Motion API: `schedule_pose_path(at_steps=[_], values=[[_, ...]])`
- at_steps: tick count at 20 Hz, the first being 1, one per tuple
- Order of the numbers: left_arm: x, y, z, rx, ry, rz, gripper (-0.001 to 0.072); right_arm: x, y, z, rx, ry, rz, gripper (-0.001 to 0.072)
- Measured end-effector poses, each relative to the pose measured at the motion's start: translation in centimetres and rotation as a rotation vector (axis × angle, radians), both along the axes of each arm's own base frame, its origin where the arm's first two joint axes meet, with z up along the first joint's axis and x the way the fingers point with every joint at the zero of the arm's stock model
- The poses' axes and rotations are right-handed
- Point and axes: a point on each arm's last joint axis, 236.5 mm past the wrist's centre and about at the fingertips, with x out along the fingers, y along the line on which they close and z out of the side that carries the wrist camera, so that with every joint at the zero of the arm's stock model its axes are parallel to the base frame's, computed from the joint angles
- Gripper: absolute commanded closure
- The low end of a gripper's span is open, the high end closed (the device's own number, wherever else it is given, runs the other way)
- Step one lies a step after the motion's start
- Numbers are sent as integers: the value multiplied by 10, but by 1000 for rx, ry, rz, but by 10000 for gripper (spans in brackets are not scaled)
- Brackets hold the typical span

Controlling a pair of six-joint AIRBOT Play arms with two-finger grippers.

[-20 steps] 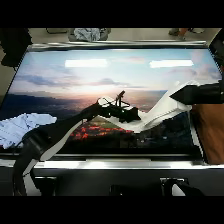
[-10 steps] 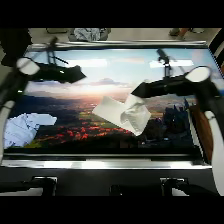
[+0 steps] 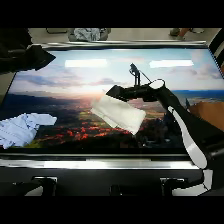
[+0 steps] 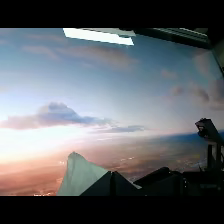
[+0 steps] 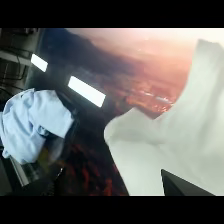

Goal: Fold the shirts.

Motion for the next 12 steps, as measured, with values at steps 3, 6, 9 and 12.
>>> schedule_pose_path(at_steps=[3,6,9,12], values=[[-7,-5,8,15,-28,-22,679,11,-59,6,-105,-43,-42,37],[-9,-8,9,30,-41,-36,679,-16,-136,-27,-346,60,-28,49],[-10,-9,8,36,-42,-43,679,-71,-169,-78,-456,257,12,21],[-11,-9,5,42,-34,-48,679,-96,-161,-112,-372,354,-43,24]])
